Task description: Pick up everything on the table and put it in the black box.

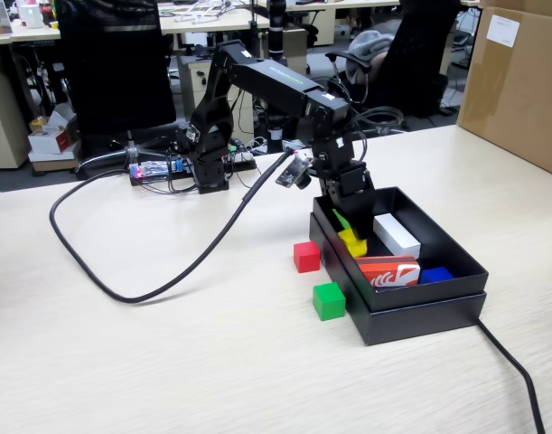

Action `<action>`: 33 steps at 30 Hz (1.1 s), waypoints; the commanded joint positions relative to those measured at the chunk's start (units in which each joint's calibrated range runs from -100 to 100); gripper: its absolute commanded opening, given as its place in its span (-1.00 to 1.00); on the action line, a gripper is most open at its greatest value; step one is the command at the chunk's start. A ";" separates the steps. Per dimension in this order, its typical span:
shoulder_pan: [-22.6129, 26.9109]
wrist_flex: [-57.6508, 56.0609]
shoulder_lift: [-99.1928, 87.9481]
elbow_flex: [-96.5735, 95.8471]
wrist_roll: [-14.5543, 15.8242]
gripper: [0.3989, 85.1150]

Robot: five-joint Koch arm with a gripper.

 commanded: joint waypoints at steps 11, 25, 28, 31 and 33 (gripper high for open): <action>-0.10 2.97 -11.35 6.42 -3.47 0.00; -4.10 2.36 -41.18 -4.82 -9.77 0.19; -5.37 2.36 -46.92 -13.62 -10.60 0.21; -6.25 2.36 -52.20 -22.14 -10.89 0.21; -6.74 2.36 -54.26 -27.21 -10.84 0.21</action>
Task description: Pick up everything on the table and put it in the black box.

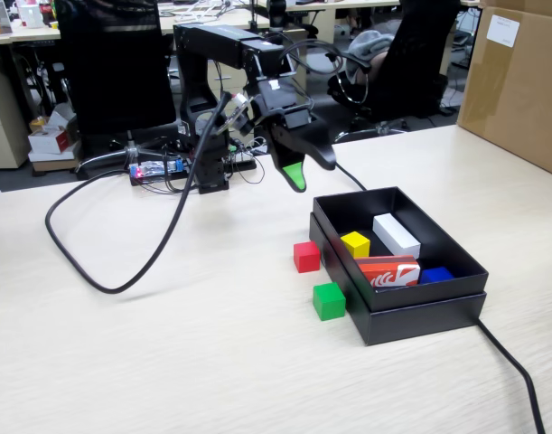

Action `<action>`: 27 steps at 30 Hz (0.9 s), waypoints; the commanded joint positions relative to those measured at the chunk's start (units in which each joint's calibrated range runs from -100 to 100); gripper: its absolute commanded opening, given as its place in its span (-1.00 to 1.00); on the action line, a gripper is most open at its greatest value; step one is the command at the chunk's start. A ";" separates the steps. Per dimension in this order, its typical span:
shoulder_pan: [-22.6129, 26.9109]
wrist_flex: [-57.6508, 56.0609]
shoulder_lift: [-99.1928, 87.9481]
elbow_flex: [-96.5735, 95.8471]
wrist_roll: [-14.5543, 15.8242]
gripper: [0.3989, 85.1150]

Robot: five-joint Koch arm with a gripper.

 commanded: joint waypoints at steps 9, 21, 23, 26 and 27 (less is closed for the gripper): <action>-1.61 9.51 -0.07 -9.54 -0.24 0.18; -1.07 13.74 20.01 0.98 2.05 0.12; -0.98 13.74 21.62 1.25 2.49 0.12; -0.88 13.74 23.11 1.07 3.47 0.12; -0.88 13.74 23.57 0.98 3.81 0.12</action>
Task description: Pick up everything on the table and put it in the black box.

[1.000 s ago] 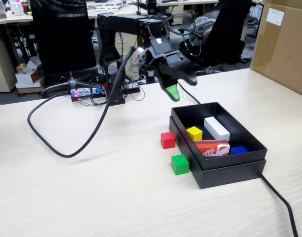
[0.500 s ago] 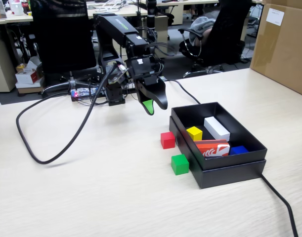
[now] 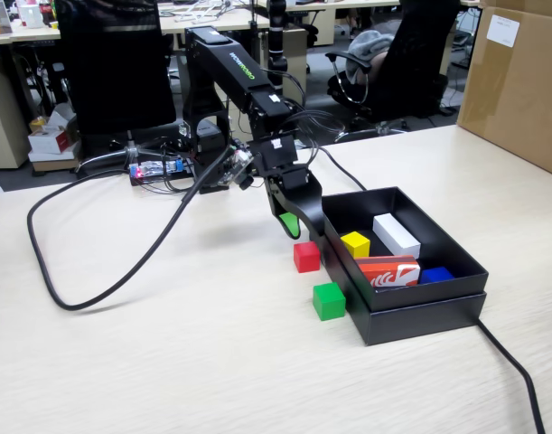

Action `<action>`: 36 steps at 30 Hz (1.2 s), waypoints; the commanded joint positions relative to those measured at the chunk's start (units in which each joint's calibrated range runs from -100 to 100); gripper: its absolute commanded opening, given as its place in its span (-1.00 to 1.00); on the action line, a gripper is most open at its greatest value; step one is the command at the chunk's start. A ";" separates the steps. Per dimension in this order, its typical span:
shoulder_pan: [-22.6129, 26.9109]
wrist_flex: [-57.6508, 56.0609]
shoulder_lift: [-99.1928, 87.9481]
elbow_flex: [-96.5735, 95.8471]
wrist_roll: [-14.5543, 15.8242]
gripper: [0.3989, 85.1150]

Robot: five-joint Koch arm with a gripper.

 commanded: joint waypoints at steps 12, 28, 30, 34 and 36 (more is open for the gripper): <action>0.98 3.59 6.45 4.54 3.32 0.11; 0.44 3.59 14.26 7.80 3.91 -0.16; 0.24 3.59 14.71 7.62 3.96 -0.17; 0.05 3.59 15.29 7.53 4.25 -0.33; 0.00 3.51 15.29 7.53 4.54 -0.49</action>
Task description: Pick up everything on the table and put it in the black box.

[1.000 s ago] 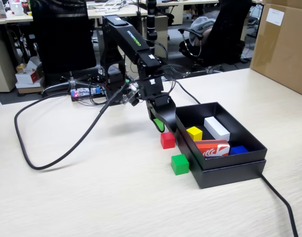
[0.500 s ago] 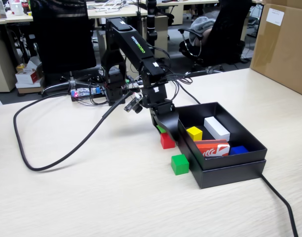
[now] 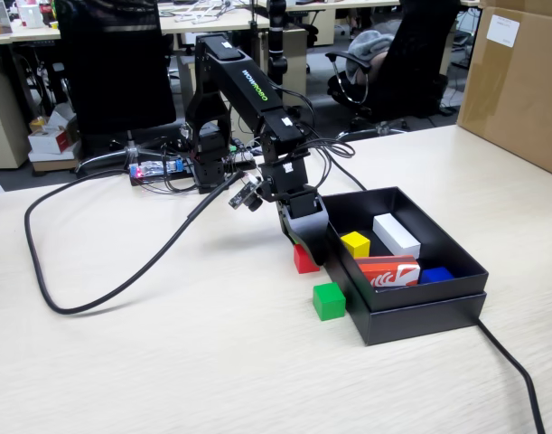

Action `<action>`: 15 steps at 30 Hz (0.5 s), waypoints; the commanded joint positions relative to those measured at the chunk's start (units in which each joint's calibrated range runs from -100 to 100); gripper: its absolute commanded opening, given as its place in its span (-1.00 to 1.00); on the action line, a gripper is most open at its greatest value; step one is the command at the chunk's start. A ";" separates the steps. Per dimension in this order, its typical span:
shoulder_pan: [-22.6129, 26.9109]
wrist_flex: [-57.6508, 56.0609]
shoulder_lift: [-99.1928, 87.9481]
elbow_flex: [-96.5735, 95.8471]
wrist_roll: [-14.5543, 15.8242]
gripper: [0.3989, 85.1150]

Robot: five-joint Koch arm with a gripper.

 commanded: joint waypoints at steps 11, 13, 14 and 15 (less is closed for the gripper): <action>-0.54 -0.76 -1.72 1.87 1.47 -0.99; -0.68 -3.35 -3.67 2.87 1.47 -0.99; -0.78 -4.91 -4.71 3.50 1.51 -0.99; -0.93 -5.94 -6.43 4.05 1.51 -0.99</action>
